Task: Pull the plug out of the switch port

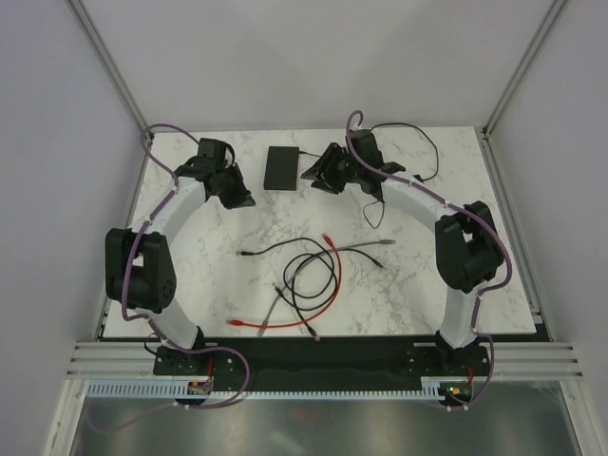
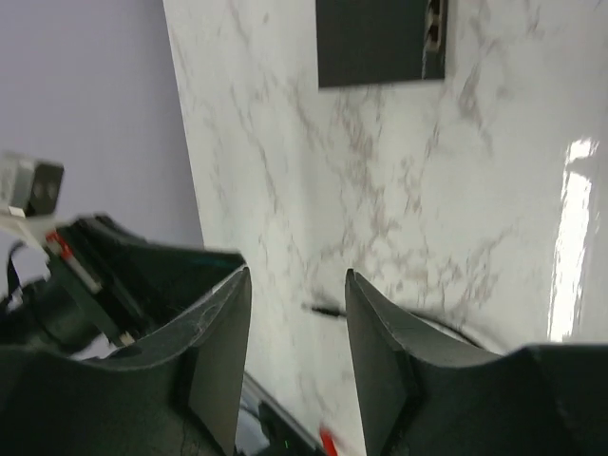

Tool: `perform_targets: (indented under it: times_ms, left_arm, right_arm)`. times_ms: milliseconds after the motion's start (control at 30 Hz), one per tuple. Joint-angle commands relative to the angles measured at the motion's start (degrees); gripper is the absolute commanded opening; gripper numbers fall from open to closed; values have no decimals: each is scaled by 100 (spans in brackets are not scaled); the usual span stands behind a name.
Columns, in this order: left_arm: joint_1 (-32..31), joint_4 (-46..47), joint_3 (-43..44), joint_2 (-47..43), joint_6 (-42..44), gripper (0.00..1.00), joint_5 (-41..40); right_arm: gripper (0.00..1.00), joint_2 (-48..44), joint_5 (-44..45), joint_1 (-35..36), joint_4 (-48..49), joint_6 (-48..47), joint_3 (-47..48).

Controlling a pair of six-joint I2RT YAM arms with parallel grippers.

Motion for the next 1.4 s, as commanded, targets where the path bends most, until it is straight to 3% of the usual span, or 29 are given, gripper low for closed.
perform_targets:
  times_ms: [0,33,333,500,833,1367]
  left_arm:
    - [-78,82,403,340,200,2,-14]
    - [-114,1413,464,446,60,2,316]
    - [-422,2050,1605,1790,76,2,135]
    - [-439,2410,2231,2677,76,2,460]
    - [-439,2393,3426,3838,59,2,408]
    - [-395,2174,3532,4217,-460,2,21]
  right_arm:
    - [51,792,857,-177,1300,556,437]
    - [51,979,928,-195,1318,565,639]
    - [45,2799,1359,-388,2416,1574,2028]
    - [43,3651,1605,-397,2724,2041,2617]
    - [42,4531,2501,-371,3181,2990,3260]
    - [34,5147,2967,-116,2759,3826,4095]
